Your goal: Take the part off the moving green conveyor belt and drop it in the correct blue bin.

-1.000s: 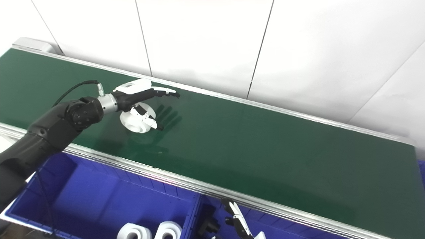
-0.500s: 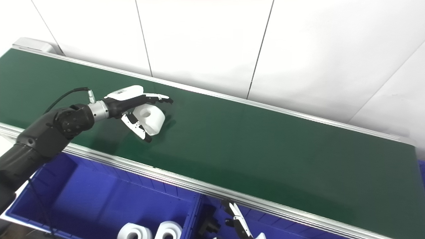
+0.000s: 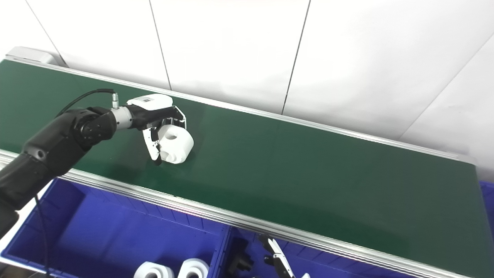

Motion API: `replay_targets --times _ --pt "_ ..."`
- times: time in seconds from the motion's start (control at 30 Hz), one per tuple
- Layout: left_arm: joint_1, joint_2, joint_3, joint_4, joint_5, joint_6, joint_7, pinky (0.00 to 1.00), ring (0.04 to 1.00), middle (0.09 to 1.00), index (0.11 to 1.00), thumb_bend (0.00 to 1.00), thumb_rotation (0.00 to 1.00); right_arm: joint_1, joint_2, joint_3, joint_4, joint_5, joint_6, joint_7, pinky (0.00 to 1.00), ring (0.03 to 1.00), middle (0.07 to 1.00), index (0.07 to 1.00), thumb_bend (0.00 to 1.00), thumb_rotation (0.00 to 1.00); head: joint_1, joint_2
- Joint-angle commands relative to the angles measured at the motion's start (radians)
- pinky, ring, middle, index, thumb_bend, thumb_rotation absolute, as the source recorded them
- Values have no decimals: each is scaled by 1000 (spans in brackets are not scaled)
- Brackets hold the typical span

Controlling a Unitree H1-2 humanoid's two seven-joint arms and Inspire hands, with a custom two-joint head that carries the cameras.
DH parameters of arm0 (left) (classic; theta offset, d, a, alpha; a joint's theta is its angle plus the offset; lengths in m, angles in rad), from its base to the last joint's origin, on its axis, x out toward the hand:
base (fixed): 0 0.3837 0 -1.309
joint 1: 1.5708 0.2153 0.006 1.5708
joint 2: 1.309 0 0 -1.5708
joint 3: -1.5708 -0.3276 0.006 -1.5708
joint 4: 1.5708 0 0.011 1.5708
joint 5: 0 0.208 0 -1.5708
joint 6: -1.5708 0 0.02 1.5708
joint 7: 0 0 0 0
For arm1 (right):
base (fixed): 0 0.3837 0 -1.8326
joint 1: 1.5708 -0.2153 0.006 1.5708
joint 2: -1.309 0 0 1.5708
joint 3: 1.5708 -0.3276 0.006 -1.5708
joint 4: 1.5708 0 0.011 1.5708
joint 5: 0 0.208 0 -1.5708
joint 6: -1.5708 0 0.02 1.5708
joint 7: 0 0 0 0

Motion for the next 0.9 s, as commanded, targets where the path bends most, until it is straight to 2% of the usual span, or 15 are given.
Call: replay_targets --times 0.0,0.3,0.4,0.67,0.87 --pt "-5 9 29 -25 -33 -40 20 216 272 474 393 543 0 8 5 2 -37 3 -44 0 836 926 952 915 270 854 -1 -2" --pt "8 -1 64 -46 -24 -55 45 210 268 472 344 547 0 6 9 1 -28 -1 -50 -5 832 923 950 911 280 850 -2 -6" --pt "13 -2 75 -66 -20 -32 36 201 261 472 345 548 0 9 9 2 -28 -6 -49 -6 827 918 948 910 286 855 0 -2" --pt "26 5 103 -114 -62 -61 27 175 235 471 329 548 0 12 12 8 -36 -3 -42 -1 839 926 949 911 281 843 -4 7" --pt "92 -22 172 -233 -67 -94 107 159 222 471 327 549 0 14 13 12 -36 -2 -39 1 833 924 953 916 291 860 -5 12"
